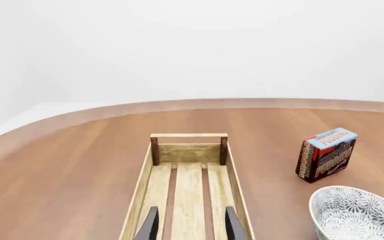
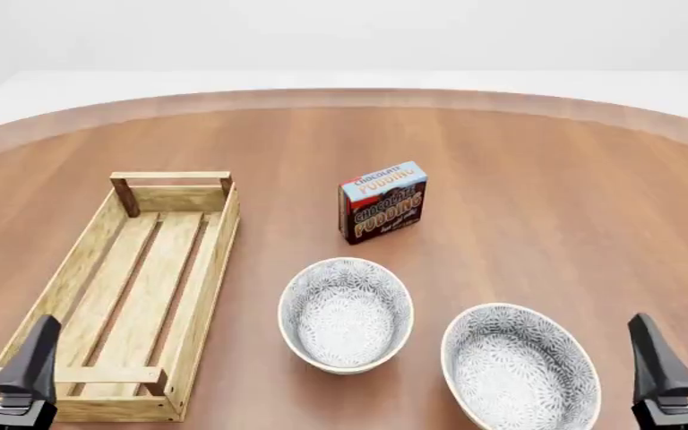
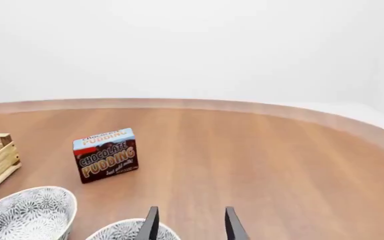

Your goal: Stack the left bowl on the right bowl and place them in the tray.

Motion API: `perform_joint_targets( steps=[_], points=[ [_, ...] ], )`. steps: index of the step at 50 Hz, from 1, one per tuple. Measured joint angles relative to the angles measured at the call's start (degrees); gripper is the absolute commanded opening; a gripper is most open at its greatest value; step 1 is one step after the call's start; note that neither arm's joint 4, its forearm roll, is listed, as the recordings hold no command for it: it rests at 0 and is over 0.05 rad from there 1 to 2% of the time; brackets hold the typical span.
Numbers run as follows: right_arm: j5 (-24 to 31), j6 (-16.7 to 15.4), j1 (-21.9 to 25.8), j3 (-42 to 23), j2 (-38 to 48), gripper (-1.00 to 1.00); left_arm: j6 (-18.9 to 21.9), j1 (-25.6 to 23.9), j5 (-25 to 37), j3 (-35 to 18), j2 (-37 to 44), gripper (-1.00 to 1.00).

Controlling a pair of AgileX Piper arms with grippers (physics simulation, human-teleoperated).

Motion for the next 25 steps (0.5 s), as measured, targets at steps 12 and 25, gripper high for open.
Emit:
perform_joint_targets(
  steps=[12,25],
  points=[
    [1.33,-0.83,-0.83,-3.47,3.73,1.00,0.00,0.00,0.00,0.00,0.00,1.00],
    [3.73,-1.03,6.46,-17.29,23.34,1.00,0.00,0.00,0.00,0.00,0.00,1.00]
  ],
)
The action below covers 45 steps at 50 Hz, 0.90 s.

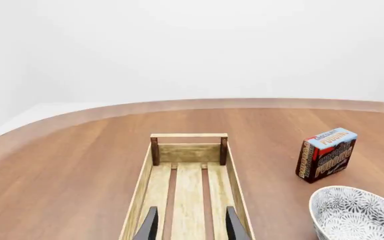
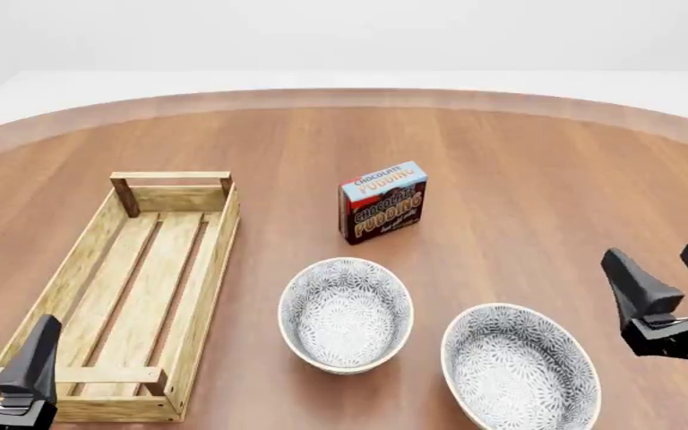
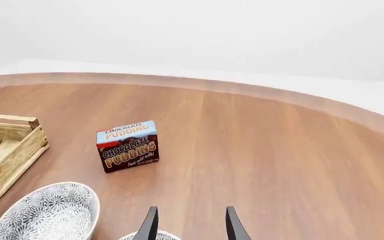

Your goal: Stack the left bowl on the right bowl and place them in the tray.

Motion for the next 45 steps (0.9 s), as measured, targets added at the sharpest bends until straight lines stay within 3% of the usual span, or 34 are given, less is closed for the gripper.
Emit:
perform_joint_targets(
  steps=[22,45],
  points=[
    [12.44,1.24,13.48,-26.99,31.98,1.00,0.00,0.00,0.00,0.00,0.00,1.00],
    [19.34,3.29,23.98,-39.77,52.21,1.00,0.00,0.00,0.00,0.00,0.00,1.00]
  ],
)
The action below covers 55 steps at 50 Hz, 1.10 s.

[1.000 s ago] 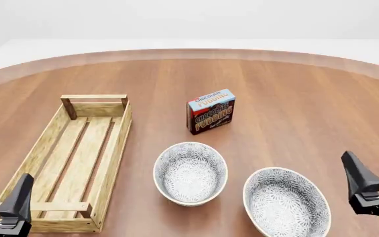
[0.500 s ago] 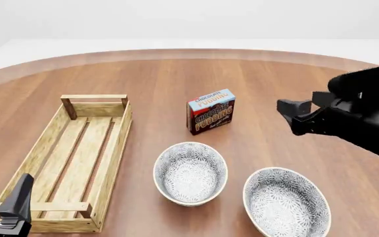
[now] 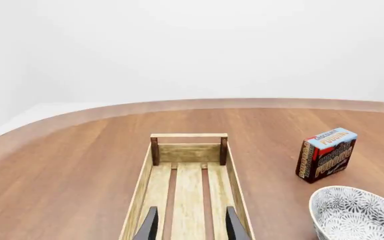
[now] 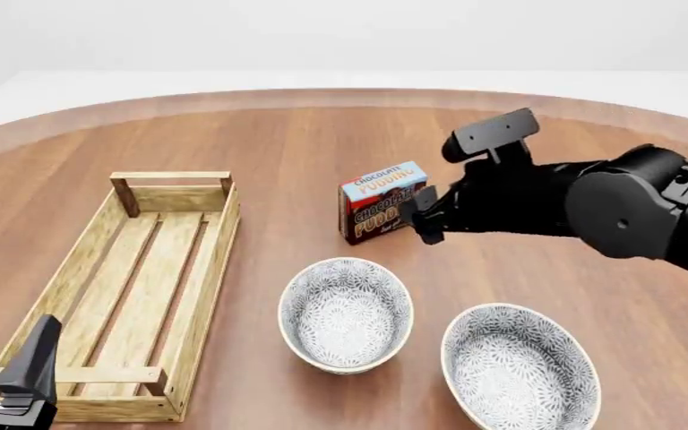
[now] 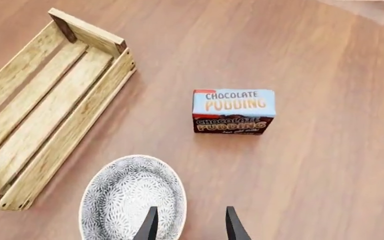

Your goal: Stack the left bowl on the right bowl and place them in the tray.

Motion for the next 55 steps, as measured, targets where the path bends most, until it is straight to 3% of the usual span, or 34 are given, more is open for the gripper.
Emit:
perform_joint_targets(
  steps=[25,55],
  points=[
    [-0.81,-0.31,3.68,-2.34,13.11,1.00,0.00,0.00,0.00,0.00,0.00,1.00],
    [-6.37,0.85,4.11,0.02,20.10,1.00,0.00,0.00,0.00,0.00,0.00,1.00]
  ],
)
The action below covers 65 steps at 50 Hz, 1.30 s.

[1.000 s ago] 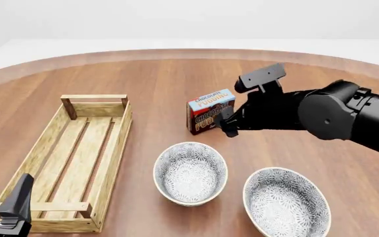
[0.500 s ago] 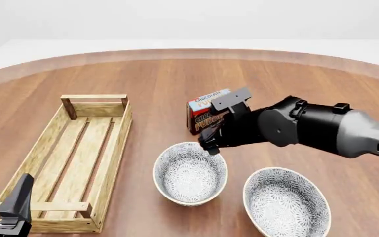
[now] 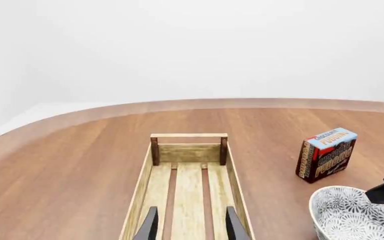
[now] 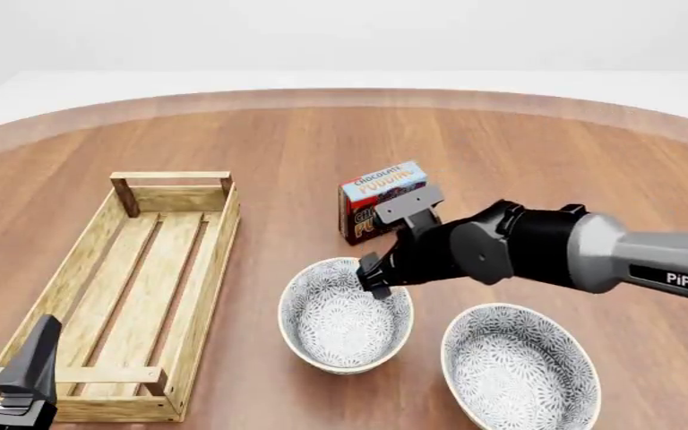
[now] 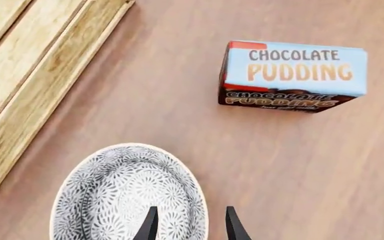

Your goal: Stack the left bowl on the right bowl and place them in the tray.

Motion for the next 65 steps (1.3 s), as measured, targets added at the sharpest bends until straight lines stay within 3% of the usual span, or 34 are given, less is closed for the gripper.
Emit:
perform_joint_targets(
  steps=[38,39,65],
  points=[
    [-6.21,2.41,0.91,3.62,4.87,1.00,0.00,0.00,0.00,0.00,0.00,1.00],
    [-6.27,2.38,0.87,3.64,4.98,-1.00,0.00,0.00,0.00,0.00,0.00,1.00],
    [-4.52,0.59,0.42,2.86,2.66,-1.00,0.00,0.00,0.00,0.00,0.00,1.00]
  ],
)
